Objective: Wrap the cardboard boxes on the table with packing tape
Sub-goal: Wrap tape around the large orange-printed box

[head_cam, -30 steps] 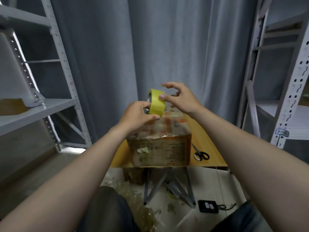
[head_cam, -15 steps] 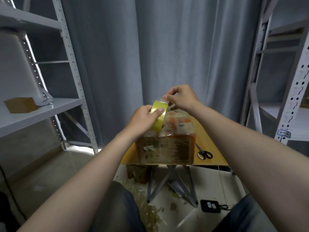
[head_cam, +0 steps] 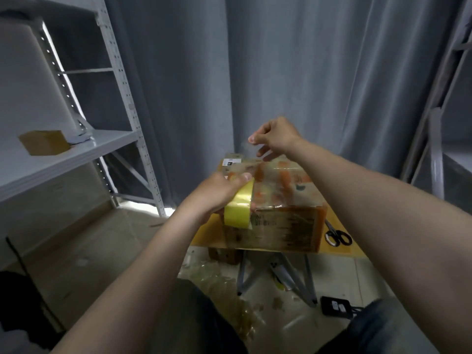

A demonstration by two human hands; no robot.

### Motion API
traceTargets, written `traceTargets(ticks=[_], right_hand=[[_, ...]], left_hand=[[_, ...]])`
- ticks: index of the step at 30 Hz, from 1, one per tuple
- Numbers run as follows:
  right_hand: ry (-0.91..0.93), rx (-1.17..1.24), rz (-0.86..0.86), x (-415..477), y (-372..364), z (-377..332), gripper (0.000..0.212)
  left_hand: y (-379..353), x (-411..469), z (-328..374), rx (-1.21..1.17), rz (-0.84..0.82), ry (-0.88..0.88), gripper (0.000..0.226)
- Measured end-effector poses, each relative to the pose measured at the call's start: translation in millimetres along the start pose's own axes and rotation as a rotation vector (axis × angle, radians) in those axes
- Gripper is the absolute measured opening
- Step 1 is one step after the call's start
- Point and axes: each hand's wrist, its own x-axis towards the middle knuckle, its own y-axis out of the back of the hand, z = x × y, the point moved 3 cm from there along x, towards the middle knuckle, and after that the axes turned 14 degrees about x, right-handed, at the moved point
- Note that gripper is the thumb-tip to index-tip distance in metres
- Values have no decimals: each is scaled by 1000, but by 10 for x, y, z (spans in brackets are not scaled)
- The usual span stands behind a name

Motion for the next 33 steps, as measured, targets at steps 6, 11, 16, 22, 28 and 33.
traceTargets(ticks=[6, 11, 16, 22, 28, 33], right_hand=[[-91, -64, 17, 432, 159, 226, 19], [-143, -126, 1, 738, 130, 512, 19], [-171, -192, -19, 1042, 89, 694, 20], [-225, -195, -13, 1266, 6, 897, 22], [-230, -305, 72, 1406, 91, 1016, 22], [-244, -358, 65, 1476, -13, 1086, 21]], left_hand=[[-266, 23, -201, -89, -296, 116, 36], [-292, 131, -238, -115, -396, 138, 29], [-289, 168, -245, -152, -447, 169, 29], [-226, 206, -267, -173, -500, 187, 39], [-245, 149, -278, -243, -576, 137, 29], [-250, 198, -336, -256, -573, 157, 30]])
